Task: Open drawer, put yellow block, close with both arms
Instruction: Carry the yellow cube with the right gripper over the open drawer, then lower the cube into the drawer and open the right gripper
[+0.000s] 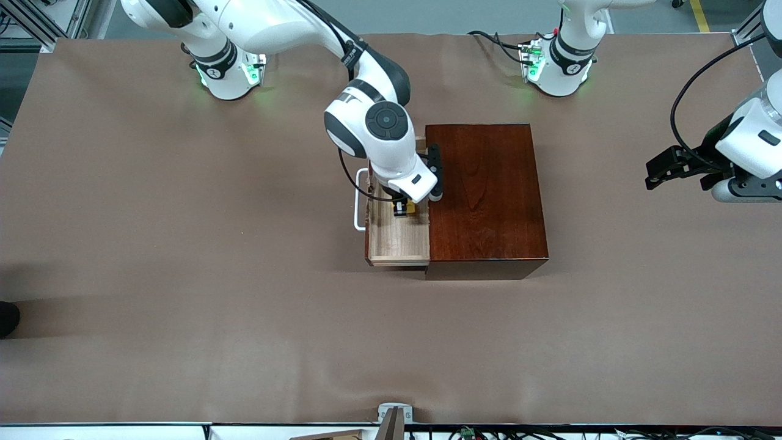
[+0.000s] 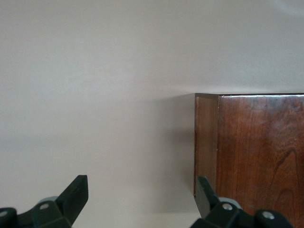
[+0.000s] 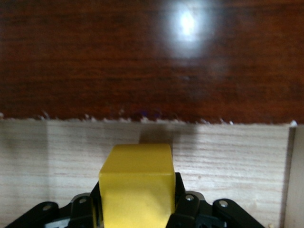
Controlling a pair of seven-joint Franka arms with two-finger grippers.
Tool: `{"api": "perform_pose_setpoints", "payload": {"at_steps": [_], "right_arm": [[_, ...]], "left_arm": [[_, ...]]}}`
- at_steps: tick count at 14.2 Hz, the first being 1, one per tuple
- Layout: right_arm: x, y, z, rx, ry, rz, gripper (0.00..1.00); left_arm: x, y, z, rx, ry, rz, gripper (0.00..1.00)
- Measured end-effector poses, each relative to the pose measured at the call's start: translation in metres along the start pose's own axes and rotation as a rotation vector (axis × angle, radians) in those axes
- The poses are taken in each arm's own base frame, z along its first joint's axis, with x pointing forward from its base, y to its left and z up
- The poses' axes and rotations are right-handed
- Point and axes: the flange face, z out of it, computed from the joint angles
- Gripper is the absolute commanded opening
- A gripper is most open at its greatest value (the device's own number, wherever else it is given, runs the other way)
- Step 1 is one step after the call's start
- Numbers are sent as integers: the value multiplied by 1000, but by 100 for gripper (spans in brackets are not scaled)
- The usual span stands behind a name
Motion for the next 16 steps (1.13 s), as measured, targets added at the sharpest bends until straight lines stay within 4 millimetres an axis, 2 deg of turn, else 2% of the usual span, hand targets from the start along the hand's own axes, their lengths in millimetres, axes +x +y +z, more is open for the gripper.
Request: {"api": "perform_pose_setpoints", "payload": {"at_steps": [1, 7, 11, 13, 16], "right_arm": [[1, -1, 0, -4, -1, -4, 100], [1, 1, -3, -12, 0, -5, 100], [-2, 10, -12, -25, 7, 15, 100], [-8, 16, -23, -31, 7, 49, 100], [-28, 30, -53, -32, -7, 111, 100]], "left_arm": [[0, 0, 0, 0, 0, 0, 100], [0, 1, 0, 0, 1, 2, 100], [0, 1, 1, 0, 1, 2, 100], [0, 1, 1, 0, 2, 2, 100], [0, 1, 2, 0, 1, 2, 100]]}}
